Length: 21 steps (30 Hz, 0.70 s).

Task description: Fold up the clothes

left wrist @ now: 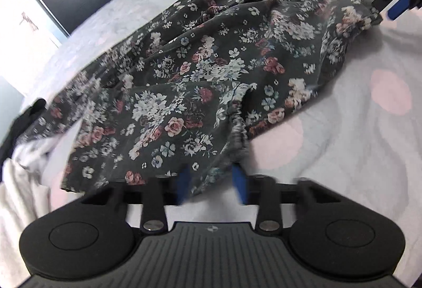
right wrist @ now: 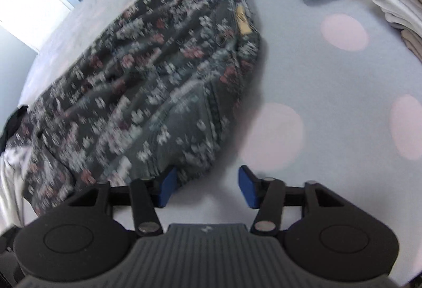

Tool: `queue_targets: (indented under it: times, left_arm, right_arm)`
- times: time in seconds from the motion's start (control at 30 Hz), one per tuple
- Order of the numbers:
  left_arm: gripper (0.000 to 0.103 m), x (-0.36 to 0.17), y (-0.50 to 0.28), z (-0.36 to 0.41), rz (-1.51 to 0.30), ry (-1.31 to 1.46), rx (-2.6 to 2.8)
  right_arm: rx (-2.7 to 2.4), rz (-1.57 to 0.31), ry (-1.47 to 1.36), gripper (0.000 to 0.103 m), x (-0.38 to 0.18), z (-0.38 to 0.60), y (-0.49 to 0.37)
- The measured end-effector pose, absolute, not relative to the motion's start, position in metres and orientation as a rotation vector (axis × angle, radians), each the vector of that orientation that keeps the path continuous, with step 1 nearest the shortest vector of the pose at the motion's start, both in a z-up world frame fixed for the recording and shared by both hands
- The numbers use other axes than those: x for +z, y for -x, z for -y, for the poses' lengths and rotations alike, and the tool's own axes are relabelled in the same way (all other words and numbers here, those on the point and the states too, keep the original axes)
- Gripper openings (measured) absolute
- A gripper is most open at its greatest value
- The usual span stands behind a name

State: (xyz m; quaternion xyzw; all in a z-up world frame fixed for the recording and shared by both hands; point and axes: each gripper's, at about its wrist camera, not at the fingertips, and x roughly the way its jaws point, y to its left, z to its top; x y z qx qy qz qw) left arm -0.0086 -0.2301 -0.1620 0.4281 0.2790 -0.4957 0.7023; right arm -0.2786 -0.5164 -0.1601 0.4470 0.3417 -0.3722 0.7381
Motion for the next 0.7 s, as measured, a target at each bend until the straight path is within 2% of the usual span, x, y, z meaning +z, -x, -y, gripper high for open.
queue_targets:
  times: [0.1, 0.17, 0.2, 0.23, 0.43, 0.67, 0.7]
  left_arm:
    - [0.005, -0.156, -0.001, 0.236, -0.627, -0.929, -1.075]
    - [0.003, -0.148, -0.009, 0.239, -0.637, -0.885, -1.062]
    - [0.001, -0.143, -0.014, 0.24, -0.639, -0.859, -1.053]
    - [0.001, -0.139, -0.02, 0.241, -0.639, -0.837, -1.041]
    - [0.001, -0.11, -0.065, 0.244, -0.659, -0.679, -0.923]
    - [0.001, -0.099, -0.107, 0.246, -0.764, -0.537, -0.846]
    - [0.001, -0.099, -0.109, 0.246, -0.768, -0.529, -0.847]
  right_arm:
    - [-0.782, -0.728, -0.962, 0.04, -0.158, 0.52, 0.256]
    - [-0.761, -0.715, -0.948, 0.029, -0.157, 0.521, 0.24]
    - [-0.751, -0.708, -0.937, 0.01, -0.156, 0.523, 0.232]
    - [-0.744, -0.702, -0.92, 0.001, -0.154, 0.524, 0.223]
    - [-0.724, -0.648, -0.82, 0.001, -0.138, 0.532, 0.172]
    - [-0.739, -0.707, -0.881, 0.007, -0.157, 0.552, 0.144]
    - [-0.758, -0.718, -0.894, 0.01, -0.159, 0.553, 0.145]
